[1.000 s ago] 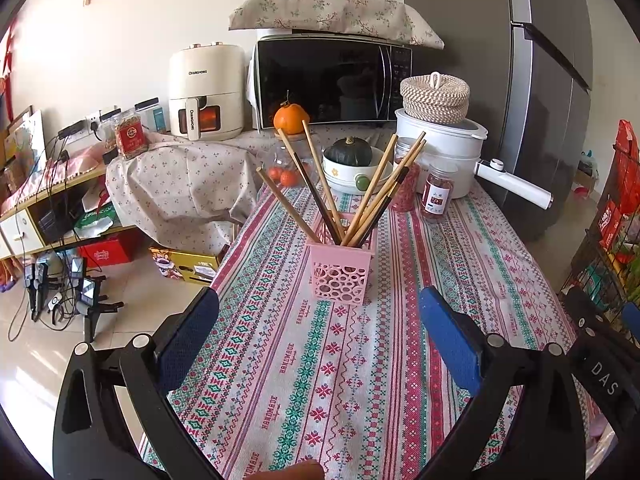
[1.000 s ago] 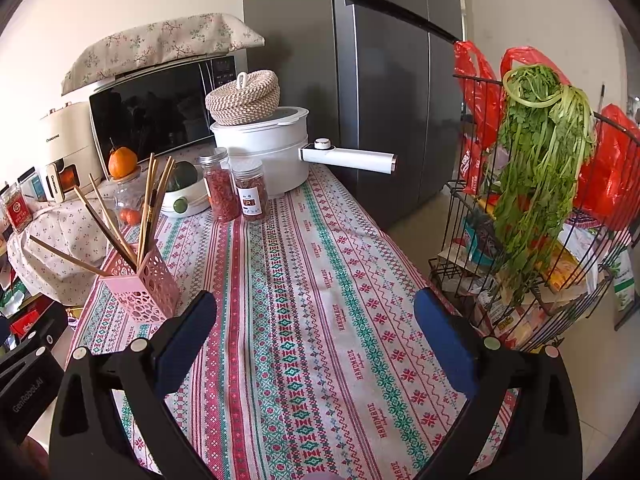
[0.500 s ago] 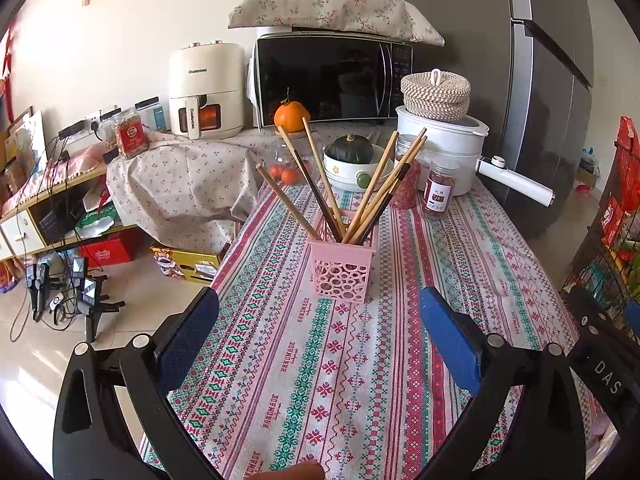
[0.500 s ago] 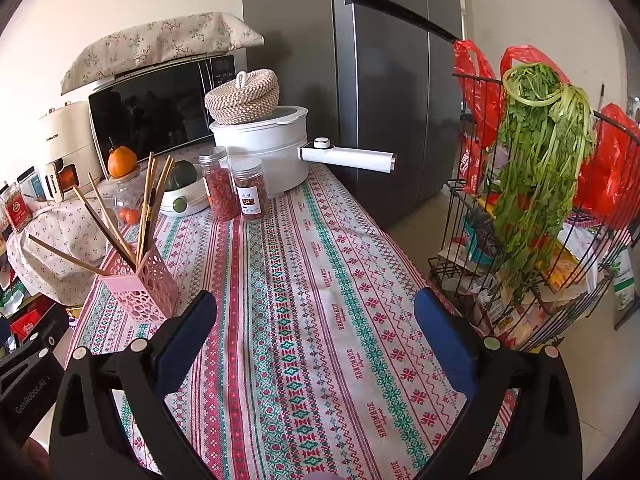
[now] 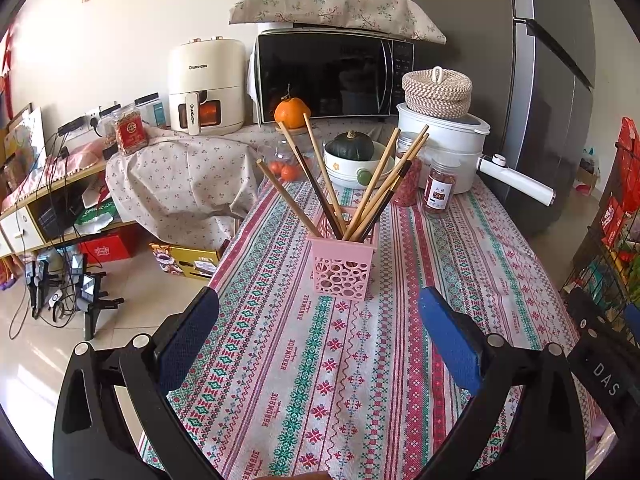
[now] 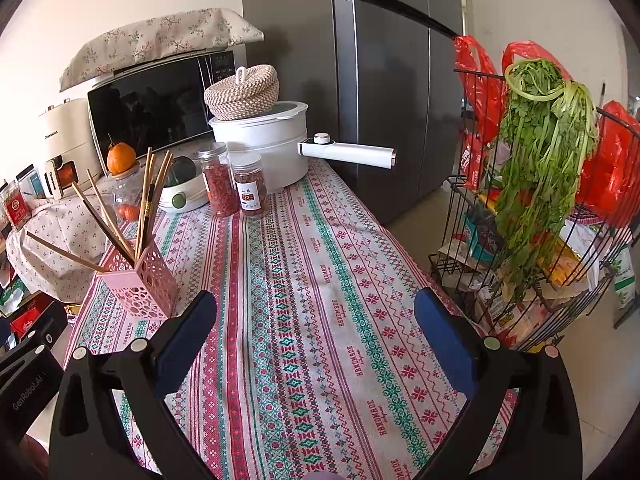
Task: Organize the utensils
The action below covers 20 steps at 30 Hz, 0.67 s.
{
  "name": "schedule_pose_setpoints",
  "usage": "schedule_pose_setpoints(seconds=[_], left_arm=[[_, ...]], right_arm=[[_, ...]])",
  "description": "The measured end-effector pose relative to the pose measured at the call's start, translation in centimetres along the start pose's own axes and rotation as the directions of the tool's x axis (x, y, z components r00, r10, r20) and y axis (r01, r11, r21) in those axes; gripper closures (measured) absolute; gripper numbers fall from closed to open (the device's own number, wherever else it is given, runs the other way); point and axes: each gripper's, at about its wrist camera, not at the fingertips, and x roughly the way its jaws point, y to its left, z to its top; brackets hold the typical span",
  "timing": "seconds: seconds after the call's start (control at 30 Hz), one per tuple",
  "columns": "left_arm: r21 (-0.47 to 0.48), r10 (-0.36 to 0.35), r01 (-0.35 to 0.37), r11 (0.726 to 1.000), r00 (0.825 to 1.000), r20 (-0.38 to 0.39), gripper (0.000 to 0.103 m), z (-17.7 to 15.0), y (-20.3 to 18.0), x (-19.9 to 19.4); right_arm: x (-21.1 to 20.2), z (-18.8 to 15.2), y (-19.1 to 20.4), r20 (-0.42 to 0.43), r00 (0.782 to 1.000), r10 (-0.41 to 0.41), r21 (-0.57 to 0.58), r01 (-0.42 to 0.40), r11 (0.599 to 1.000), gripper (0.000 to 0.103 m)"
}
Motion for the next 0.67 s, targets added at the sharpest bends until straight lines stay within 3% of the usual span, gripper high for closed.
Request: schedule_pose_setpoints(seconds=[0.33, 0.67], left_arm=[[0.050, -0.021, 0.017, 0.999, 0.997, 0.078, 0.010, -0.4, -0.7, -1.1], [0.050, -0.007, 0.004, 0.999, 0.999, 0.049, 0.007, 0.1, -0.8, -0.8]], right_arm=[[0.3, -0.1, 0.0, -0.011, 1.000, 0.000, 0.000, 0.000, 1.000, 0.007], [0.3, -0.1, -0.1, -0.010, 1.000, -0.001, -0.004, 0.001, 1.000, 0.007]])
